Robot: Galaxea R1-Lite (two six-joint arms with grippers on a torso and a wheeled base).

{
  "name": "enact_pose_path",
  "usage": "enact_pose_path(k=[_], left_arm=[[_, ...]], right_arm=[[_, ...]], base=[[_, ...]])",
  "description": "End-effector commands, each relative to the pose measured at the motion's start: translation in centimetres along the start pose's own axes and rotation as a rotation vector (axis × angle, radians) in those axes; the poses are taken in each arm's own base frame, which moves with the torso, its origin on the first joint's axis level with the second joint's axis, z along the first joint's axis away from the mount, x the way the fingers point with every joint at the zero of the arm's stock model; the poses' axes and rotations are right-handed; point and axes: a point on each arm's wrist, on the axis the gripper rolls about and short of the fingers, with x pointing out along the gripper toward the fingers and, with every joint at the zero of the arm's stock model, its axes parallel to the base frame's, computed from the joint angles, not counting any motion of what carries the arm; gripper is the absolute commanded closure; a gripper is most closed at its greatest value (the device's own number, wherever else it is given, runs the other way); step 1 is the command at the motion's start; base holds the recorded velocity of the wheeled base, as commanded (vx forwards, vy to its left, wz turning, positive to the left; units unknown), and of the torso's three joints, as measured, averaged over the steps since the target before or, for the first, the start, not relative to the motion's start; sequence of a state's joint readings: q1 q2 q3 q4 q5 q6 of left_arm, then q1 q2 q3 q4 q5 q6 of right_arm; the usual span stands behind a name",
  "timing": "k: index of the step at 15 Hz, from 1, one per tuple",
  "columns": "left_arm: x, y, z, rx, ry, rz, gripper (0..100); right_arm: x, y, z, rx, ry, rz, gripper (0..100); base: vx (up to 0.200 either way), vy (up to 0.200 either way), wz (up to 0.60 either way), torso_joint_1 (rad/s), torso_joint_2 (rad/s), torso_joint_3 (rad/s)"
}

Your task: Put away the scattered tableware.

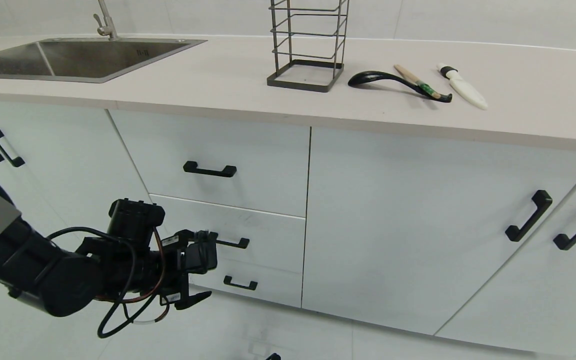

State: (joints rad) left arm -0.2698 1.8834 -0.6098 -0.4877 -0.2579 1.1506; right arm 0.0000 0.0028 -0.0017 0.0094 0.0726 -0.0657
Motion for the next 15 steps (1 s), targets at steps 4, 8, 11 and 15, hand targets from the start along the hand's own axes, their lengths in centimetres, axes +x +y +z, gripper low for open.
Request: enact_pose_path(k=[4, 8, 11, 15], left_arm=[[3.5, 1.2, -0.4, 0.006, 0.001, 0.004, 0], [5.2, 2.1, -1.4, 0.019, 0.002, 0.043, 0], [6.7, 2.3, -1.4, 0.074, -0.006, 0.029, 0], [8.0, 1.8, -1.4, 0.079, -0.008, 0.004, 0]], right_arm=[[0.0, 0.0, 0.0, 0.0, 0.0, 0.0, 100], [0.0, 0.0, 0.0, 0.0, 0.0, 0.001, 100], [0.0, 0.0, 0.0, 0.0, 0.0, 0.0, 100], [0.0, 0.0, 0.0, 0.0, 0.0, 0.0, 100]], base=[[0.0, 0.0, 0.0, 0.0, 0.0, 0.0], [0.0, 0.0, 0.0, 0.0, 0.0, 0.0], [0.0, 0.0, 0.0, 0.0, 0.0, 0.0], [0.0, 0.0, 0.0, 0.0, 0.0, 0.0]])
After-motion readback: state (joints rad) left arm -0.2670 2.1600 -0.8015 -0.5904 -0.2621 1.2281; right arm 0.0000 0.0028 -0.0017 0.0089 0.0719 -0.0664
